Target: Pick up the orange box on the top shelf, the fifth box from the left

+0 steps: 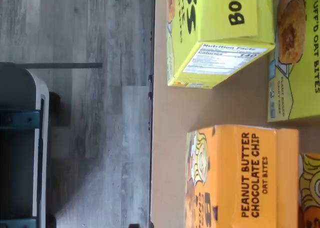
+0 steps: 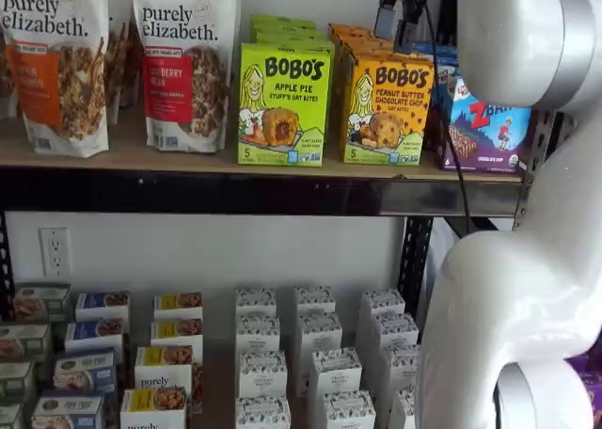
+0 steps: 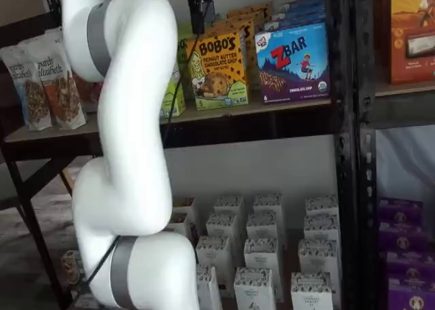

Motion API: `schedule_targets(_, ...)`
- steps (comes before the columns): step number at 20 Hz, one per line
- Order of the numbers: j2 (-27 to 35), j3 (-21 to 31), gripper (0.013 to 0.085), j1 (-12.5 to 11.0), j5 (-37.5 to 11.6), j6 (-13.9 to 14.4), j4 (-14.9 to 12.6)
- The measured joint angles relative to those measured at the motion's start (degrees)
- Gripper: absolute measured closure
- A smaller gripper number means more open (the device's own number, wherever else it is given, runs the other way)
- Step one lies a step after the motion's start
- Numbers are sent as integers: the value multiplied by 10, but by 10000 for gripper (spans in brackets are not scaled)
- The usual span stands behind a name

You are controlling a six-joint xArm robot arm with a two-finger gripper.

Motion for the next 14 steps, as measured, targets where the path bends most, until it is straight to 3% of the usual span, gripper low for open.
schedule_targets(2,0,-1,130,15,-1,7,-19)
schedule_targets(6,4,-9,130,30,5,21,-23)
schedule_targets(14,-4,10,130,32,1,20,-31)
